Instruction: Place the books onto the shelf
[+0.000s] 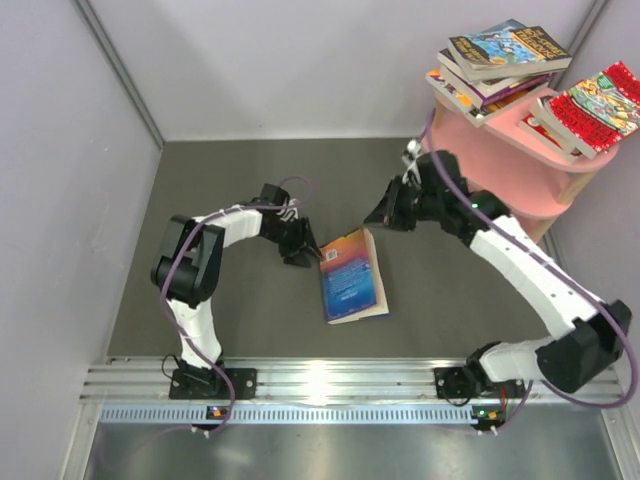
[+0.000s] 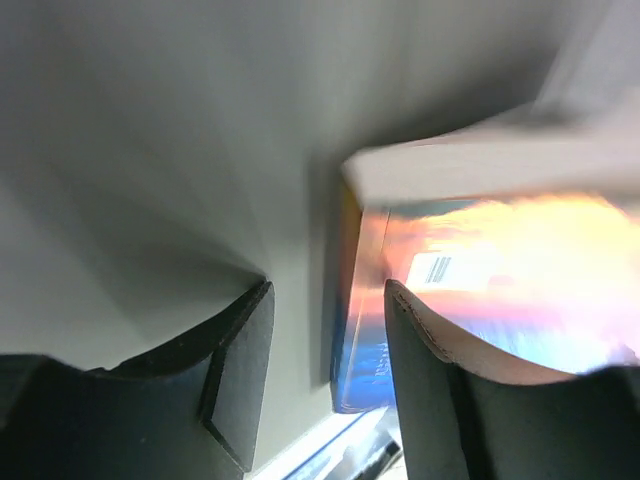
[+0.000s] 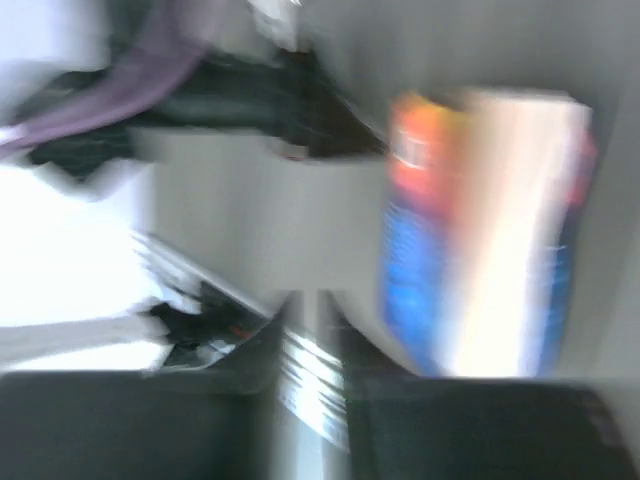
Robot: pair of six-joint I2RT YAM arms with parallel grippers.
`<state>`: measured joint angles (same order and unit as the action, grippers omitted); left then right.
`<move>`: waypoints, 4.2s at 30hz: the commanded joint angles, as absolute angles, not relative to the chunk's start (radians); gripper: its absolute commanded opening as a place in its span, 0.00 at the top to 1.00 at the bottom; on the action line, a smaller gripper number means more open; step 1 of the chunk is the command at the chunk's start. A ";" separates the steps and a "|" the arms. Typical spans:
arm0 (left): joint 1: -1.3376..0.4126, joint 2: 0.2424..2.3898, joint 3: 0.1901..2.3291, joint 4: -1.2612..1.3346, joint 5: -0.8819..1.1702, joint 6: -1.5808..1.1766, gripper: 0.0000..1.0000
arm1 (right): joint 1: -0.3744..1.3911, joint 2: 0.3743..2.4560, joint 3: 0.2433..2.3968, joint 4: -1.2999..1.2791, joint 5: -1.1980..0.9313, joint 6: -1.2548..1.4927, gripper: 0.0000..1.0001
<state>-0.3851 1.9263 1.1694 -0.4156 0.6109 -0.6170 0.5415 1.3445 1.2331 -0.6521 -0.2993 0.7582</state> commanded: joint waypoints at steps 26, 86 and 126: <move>-0.417 1.937 1.173 -0.374 0.606 -0.597 0.45 | 0.546 1.709 1.016 -0.484 -0.299 0.554 0.00; -0.333 1.928 1.137 -0.365 0.649 -0.589 0.48 | 0.664 1.161 1.265 -0.555 0.052 0.695 1.00; -0.318 1.810 1.034 -0.373 0.632 -0.569 0.50 | -0.119 1.307 2.373 -0.894 0.126 0.125 1.00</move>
